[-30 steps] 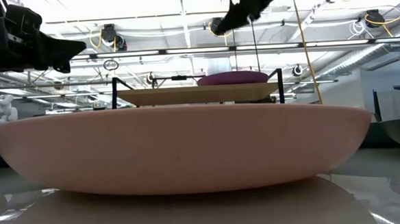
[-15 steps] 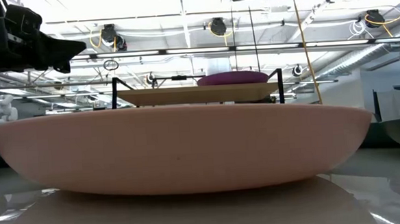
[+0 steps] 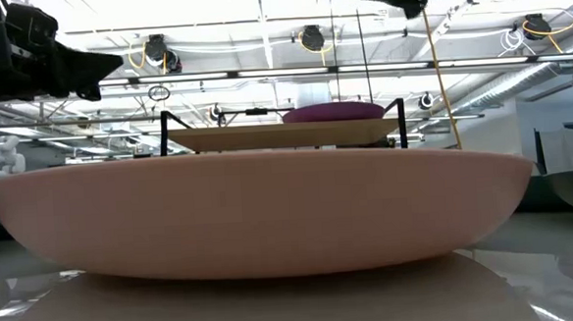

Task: Place and stack plates onto a shelf
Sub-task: Stack the pink plate on top of the purple plate on the shelf

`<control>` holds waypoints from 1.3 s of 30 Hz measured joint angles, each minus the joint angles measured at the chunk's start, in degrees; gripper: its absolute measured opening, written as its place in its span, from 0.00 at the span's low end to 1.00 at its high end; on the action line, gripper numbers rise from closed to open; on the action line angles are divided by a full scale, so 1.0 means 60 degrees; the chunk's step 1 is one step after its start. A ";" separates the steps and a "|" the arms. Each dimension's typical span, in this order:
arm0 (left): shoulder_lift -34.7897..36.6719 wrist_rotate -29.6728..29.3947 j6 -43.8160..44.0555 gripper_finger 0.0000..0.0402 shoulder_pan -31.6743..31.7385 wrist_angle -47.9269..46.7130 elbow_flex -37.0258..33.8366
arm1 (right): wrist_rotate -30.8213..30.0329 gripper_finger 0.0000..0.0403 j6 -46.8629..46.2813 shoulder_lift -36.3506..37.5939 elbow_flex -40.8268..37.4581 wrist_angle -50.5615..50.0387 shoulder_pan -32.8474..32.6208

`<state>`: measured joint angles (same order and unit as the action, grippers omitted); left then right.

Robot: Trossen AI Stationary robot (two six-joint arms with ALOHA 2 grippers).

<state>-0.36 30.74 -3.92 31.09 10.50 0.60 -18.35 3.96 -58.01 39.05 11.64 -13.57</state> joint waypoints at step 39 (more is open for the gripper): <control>-0.3467 -0.5315 0.1245 0.09 0.0000 -0.0965 0.0556 | -0.0696 0.26 0.1637 0.2242 -0.3764 0.4953 0.0522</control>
<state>-21.16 -1.15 3.56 31.09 4.71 3.94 -22.52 13.78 -44.56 16.47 41.36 -10.44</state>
